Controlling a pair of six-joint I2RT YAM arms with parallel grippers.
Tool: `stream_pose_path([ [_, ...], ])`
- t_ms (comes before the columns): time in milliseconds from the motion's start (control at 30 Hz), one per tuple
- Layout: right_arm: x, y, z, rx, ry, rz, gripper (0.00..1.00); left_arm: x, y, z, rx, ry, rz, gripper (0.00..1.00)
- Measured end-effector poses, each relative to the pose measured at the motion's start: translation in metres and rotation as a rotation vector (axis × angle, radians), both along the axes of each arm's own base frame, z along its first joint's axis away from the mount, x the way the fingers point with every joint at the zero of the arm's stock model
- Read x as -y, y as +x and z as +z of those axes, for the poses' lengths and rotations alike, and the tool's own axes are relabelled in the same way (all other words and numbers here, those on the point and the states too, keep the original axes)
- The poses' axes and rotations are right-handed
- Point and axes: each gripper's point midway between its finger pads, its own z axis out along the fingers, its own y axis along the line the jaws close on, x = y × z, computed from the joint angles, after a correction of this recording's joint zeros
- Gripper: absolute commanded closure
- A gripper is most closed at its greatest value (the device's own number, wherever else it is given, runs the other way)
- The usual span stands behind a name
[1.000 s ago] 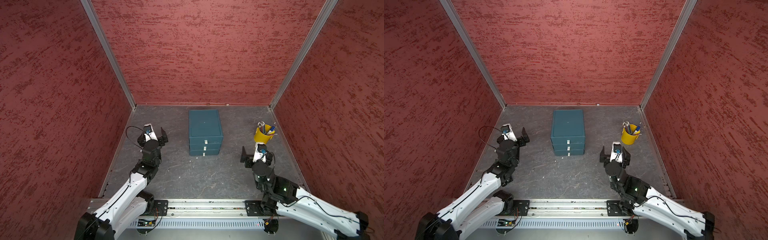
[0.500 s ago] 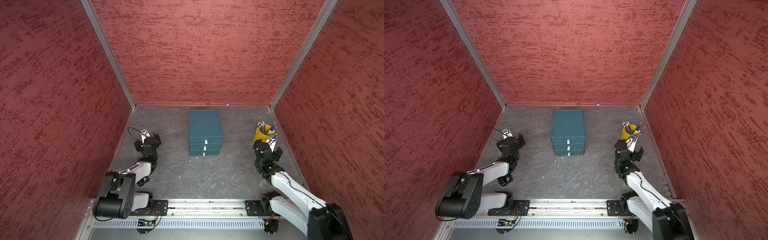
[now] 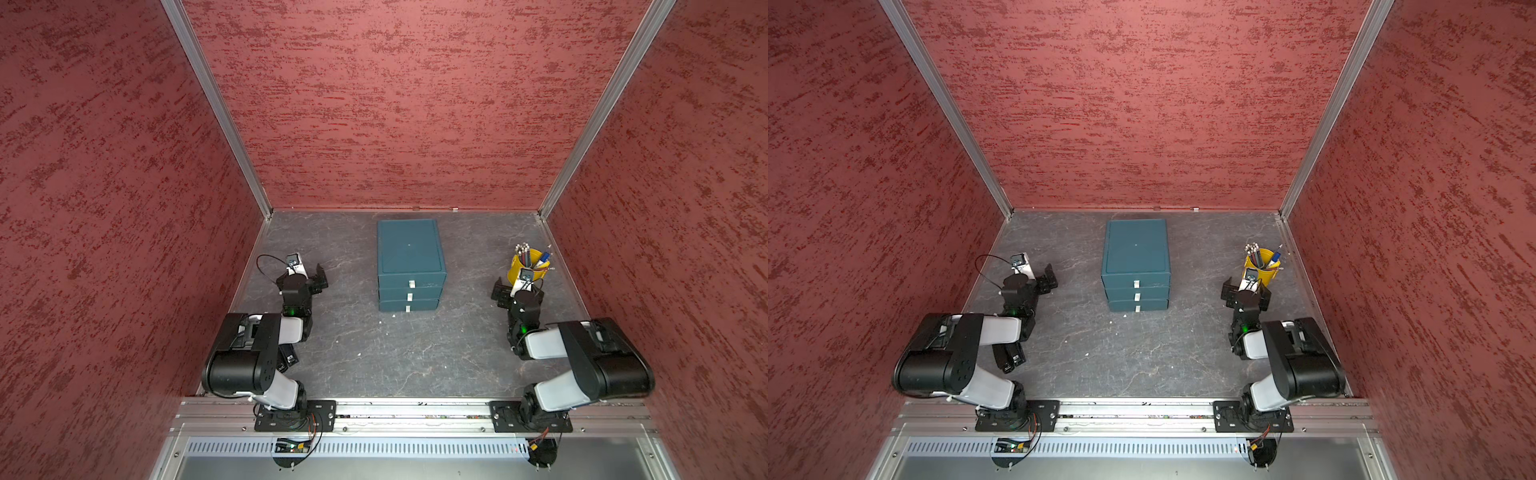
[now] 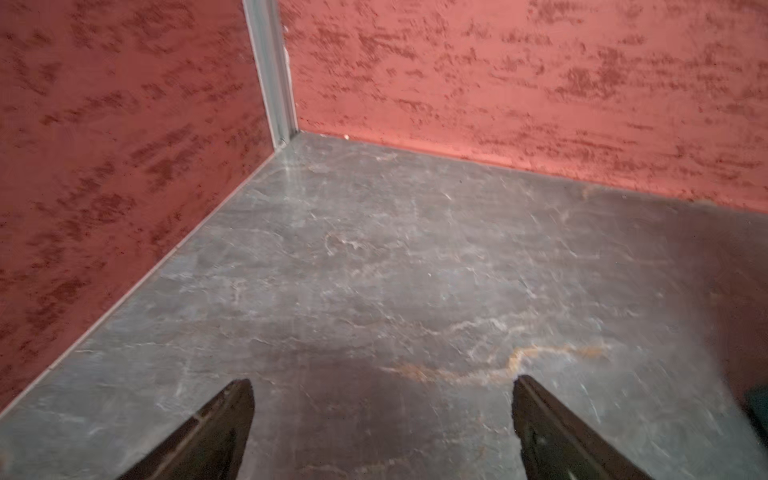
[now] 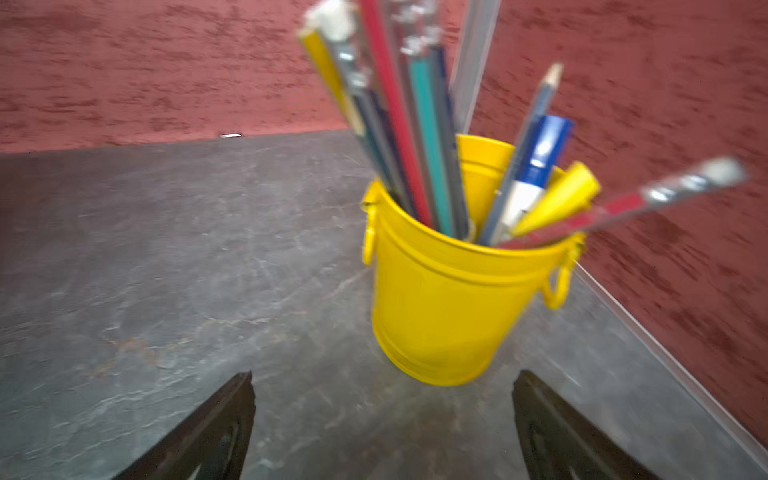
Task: Place the umbrella in the drawer by color
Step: Reset both arms
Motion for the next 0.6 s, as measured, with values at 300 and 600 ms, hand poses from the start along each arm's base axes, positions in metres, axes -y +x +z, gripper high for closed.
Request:
stream_pose_path([
  [300,-0.011,0.033,0.031,0.069,0.017,0.072,0.02,0.014,0.002,0.012,0.061,0.032,-0.055,0.00],
  [600,-0.011,0.032,0.029,0.060,0.018,0.075,0.02,0.015,0.003,0.015,0.073,0.041,-0.063,0.00],
])
